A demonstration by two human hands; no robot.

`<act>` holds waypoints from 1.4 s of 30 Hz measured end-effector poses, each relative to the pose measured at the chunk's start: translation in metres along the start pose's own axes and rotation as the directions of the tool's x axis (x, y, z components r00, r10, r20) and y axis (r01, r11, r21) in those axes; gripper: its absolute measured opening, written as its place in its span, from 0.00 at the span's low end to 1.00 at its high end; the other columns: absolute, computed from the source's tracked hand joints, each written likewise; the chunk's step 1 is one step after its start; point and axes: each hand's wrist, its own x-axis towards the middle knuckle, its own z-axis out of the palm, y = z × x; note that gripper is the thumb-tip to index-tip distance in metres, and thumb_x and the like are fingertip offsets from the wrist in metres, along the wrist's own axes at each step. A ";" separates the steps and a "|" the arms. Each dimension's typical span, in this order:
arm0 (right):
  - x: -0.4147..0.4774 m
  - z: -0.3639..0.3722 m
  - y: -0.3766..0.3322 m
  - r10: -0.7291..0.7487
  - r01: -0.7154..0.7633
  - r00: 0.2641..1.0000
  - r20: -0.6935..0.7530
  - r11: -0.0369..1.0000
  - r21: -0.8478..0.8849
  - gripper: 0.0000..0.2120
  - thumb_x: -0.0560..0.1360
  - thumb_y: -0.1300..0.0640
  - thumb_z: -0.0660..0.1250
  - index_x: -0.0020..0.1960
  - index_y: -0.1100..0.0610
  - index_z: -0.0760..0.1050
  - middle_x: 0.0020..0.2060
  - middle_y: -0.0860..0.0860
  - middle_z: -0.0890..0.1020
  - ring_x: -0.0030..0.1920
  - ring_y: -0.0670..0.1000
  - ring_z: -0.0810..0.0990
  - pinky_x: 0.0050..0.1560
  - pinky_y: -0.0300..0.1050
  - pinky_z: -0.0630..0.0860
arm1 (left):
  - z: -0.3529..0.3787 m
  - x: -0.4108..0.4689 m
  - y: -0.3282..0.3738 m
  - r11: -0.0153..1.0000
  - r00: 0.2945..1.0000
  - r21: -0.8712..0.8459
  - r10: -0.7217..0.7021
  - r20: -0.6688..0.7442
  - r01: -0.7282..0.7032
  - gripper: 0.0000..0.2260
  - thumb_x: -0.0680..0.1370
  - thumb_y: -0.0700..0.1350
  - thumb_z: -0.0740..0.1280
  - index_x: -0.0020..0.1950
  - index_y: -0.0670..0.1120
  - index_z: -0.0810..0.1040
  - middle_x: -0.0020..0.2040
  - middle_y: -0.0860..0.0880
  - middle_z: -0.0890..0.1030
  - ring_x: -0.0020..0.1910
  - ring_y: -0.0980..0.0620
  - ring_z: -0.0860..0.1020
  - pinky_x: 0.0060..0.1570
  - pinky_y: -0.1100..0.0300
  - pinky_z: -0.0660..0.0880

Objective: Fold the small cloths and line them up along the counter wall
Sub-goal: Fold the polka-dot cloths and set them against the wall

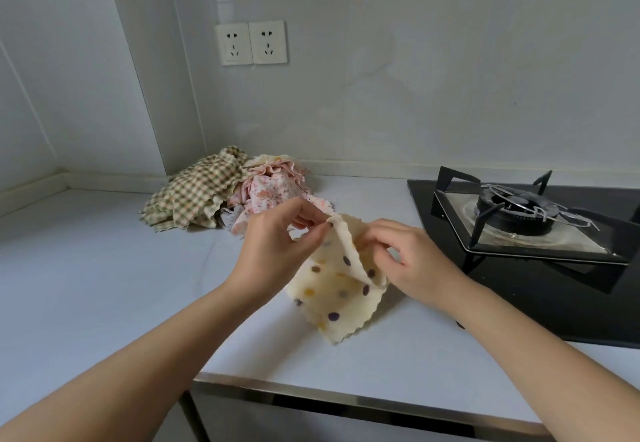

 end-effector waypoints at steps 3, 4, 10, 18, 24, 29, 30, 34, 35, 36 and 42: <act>0.003 -0.005 -0.002 0.137 -0.131 0.984 0.110 0.989 -0.060 0.19 0.72 0.37 0.55 0.44 0.50 0.77 0.43 0.42 0.78 0.48 0.42 0.76 0.51 0.41 0.72 | -0.009 0.019 0.013 0.999 1.000 0.036 0.021 -0.001 -0.021 0.07 0.72 0.36 0.72 0.40 0.47 0.79 0.37 0.57 0.80 0.38 0.60 0.79 0.40 0.72 0.73; 0.005 -0.007 -0.004 0.171 -0.158 0.977 0.127 0.982 -0.104 0.21 0.70 0.33 0.55 0.44 0.47 0.77 0.44 0.40 0.77 0.49 0.41 0.75 0.52 0.41 0.72 | -0.013 0.028 0.017 0.999 1.000 0.049 0.023 0.007 -0.023 0.06 0.72 0.36 0.72 0.40 0.47 0.79 0.37 0.57 0.80 0.38 0.60 0.79 0.40 0.71 0.73; 0.021 -0.020 -0.016 0.293 -0.288 0.956 0.031 0.952 -0.099 0.07 0.73 0.46 0.69 0.40 0.47 0.75 0.40 0.41 0.79 0.43 0.42 0.76 0.46 0.39 0.71 | -0.039 0.075 0.039 0.988 0.996 0.150 0.023 0.091 -0.037 0.10 0.71 0.36 0.71 0.36 0.50 0.76 0.35 0.58 0.80 0.36 0.63 0.79 0.41 0.71 0.75; 0.050 -0.039 -0.042 0.401 -0.403 0.914 -0.054 0.914 -0.037 0.20 0.73 0.49 0.69 0.29 0.56 0.66 0.27 0.57 0.74 0.26 0.46 0.63 0.28 0.39 0.57 | -0.064 0.105 0.060 0.985 0.993 0.169 0.016 0.117 -0.036 0.12 0.72 0.37 0.71 0.36 0.52 0.76 0.36 0.57 0.80 0.34 0.68 0.78 0.41 0.73 0.75; 0.060 -0.060 -0.051 0.375 -0.374 0.927 0.022 0.926 -0.057 0.29 0.73 0.43 0.69 0.25 0.53 0.56 0.21 0.45 0.56 0.24 0.46 0.55 0.27 0.41 0.50 | -0.084 0.123 0.077 0.986 0.998 0.165 0.022 0.060 -0.032 0.11 0.73 0.37 0.71 0.36 0.51 0.75 0.38 0.55 0.81 0.38 0.62 0.79 0.42 0.70 0.76; 0.059 -0.070 -0.054 0.320 -0.320 0.947 -0.018 0.943 -0.092 0.16 0.70 0.52 0.74 0.28 0.56 0.73 0.24 0.44 0.71 0.26 0.42 0.65 0.29 0.35 0.62 | -0.097 0.130 0.081 0.984 0.999 0.179 -0.010 0.046 0.001 0.10 0.73 0.38 0.71 0.36 0.50 0.76 0.37 0.55 0.81 0.32 0.69 0.77 0.34 0.75 0.73; 0.059 -0.072 -0.053 0.306 -0.311 0.950 -0.065 0.947 -0.076 0.14 0.69 0.53 0.73 0.30 0.57 0.74 0.27 0.46 0.74 0.28 0.43 0.68 0.32 0.37 0.65 | -0.100 0.131 0.080 0.983 0.999 0.183 -0.022 0.041 0.014 0.09 0.73 0.38 0.71 0.36 0.50 0.76 0.38 0.55 0.81 0.32 0.67 0.77 0.34 0.73 0.73; 0.060 -0.087 -0.055 0.271 -0.273 0.960 -0.070 0.962 -0.017 0.09 0.71 0.55 0.72 0.34 0.53 0.78 0.32 0.47 0.81 0.33 0.43 0.73 0.39 0.41 0.71 | -0.111 0.132 0.078 0.978 0.997 0.199 -0.072 0.038 0.063 0.08 0.74 0.39 0.71 0.37 0.49 0.77 0.40 0.52 0.82 0.37 0.60 0.79 0.38 0.66 0.76; 0.060 -0.092 -0.057 0.275 -0.275 0.958 -0.083 0.961 0.013 0.08 0.72 0.55 0.72 0.34 0.53 0.79 0.34 0.48 0.82 0.33 0.43 0.74 0.40 0.41 0.72 | -0.112 0.132 0.076 0.975 0.996 0.210 -0.080 0.048 0.068 0.07 0.73 0.39 0.71 0.38 0.48 0.77 0.40 0.52 0.82 0.38 0.59 0.79 0.41 0.65 0.76; 0.061 -0.098 -0.057 0.278 -0.275 0.957 -0.087 0.960 0.043 0.07 0.72 0.56 0.72 0.35 0.53 0.79 0.35 0.49 0.83 0.34 0.43 0.75 0.40 0.41 0.73 | -0.112 0.131 0.074 0.975 0.994 0.208 -0.091 0.054 0.077 0.07 0.73 0.38 0.72 0.39 0.48 0.77 0.40 0.52 0.82 0.39 0.58 0.79 0.44 0.63 0.77; 0.060 -0.114 -0.050 0.372 -0.390 0.914 0.161 0.915 0.101 0.11 0.72 0.60 0.72 0.53 0.51 0.78 0.36 0.46 0.82 0.38 0.43 0.79 0.43 0.37 0.73 | -0.105 0.122 0.066 0.956 0.974 0.239 -0.200 0.103 0.170 0.18 0.75 0.36 0.69 0.65 0.45 0.75 0.47 0.47 0.82 0.48 0.49 0.80 0.56 0.55 0.75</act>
